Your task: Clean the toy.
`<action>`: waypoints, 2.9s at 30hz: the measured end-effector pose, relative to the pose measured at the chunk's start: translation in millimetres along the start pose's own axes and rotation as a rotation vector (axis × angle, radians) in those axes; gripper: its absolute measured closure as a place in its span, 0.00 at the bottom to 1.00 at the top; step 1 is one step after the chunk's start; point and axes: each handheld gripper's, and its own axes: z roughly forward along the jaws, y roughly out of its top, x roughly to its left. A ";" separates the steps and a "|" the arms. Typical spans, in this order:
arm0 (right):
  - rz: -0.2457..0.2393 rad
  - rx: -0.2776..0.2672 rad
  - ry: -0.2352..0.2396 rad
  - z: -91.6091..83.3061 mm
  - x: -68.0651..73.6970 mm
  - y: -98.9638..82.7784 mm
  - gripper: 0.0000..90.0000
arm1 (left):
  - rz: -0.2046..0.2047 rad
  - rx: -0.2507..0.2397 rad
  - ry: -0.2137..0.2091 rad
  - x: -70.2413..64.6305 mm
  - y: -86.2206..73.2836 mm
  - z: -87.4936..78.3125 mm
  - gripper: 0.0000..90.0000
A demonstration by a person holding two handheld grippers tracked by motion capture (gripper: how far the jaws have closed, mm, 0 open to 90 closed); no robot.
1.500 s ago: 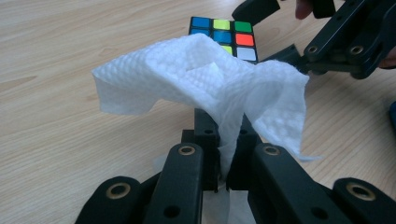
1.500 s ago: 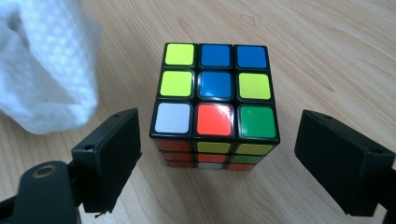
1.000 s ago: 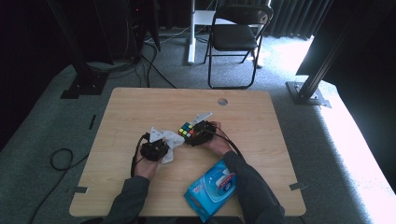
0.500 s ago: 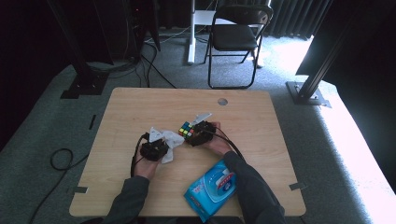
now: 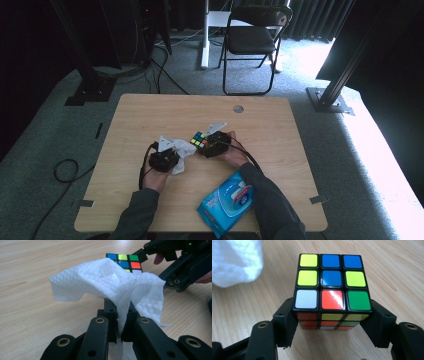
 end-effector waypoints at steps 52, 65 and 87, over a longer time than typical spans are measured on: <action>-0.016 -0.120 0.020 -29.7 12.6 -9.8 0.38 | 0.054 -0.053 -0.040 -3.9 50.0 13.8 0.95; -0.013 -0.120 0.013 -29.6 13.4 -10.4 0.38 | 0.088 -0.028 -0.088 -21.2 50.6 34.5 0.95; -0.010 -0.122 0.012 -29.7 13.9 -10.6 0.38 | 0.150 -0.025 -0.178 -37.5 50.2 41.2 0.95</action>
